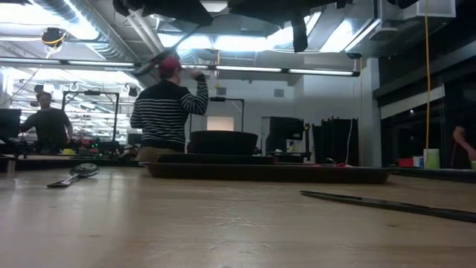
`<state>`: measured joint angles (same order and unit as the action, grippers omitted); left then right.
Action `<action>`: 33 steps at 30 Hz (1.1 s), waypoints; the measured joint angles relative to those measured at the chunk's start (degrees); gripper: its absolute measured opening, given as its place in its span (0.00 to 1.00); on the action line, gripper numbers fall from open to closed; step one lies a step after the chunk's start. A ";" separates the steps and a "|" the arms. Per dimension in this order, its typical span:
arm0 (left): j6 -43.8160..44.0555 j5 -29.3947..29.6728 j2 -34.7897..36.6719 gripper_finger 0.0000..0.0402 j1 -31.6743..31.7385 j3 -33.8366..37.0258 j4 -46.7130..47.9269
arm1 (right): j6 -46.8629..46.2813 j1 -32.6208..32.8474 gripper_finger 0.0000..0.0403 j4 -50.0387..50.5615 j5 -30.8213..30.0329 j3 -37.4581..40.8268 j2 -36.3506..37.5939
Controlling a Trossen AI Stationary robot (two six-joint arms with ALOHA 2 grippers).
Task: Set up tray
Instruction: Put the black fork on the red napkin on the brown serving tray
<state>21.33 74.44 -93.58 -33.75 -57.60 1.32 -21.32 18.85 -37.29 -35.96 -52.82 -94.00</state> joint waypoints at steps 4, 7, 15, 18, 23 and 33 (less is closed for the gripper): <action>0.41 -0.62 0.00 0.01 0.66 -0.04 -0.10 | 0.72 0.07 0.03 -0.74 -3.85 0.02 -0.10; 0.22 -0.93 0.00 0.01 0.68 -0.09 -0.13 | 0.75 0.10 0.03 -0.87 -4.35 0.02 -0.10; 0.60 -3.88 0.11 0.03 1.08 -0.09 -0.28 | 1.45 0.11 0.02 -1.04 -4.77 0.11 -0.10; 0.64 -4.23 0.11 0.03 1.06 -0.09 -0.35 | 1.06 0.13 0.02 -1.12 -4.79 0.11 -0.10; 2.09 -4.79 0.11 0.03 1.06 -0.07 -0.46 | 0.96 0.13 0.02 -1.53 -5.19 0.13 -0.10; 2.07 -8.01 0.09 0.04 1.45 0.00 -3.30 | 0.90 0.15 0.02 -2.46 -5.97 0.13 -0.10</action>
<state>23.40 66.43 -93.49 -32.30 -57.60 -1.98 -20.43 19.00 -39.75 -41.94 -52.69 -94.11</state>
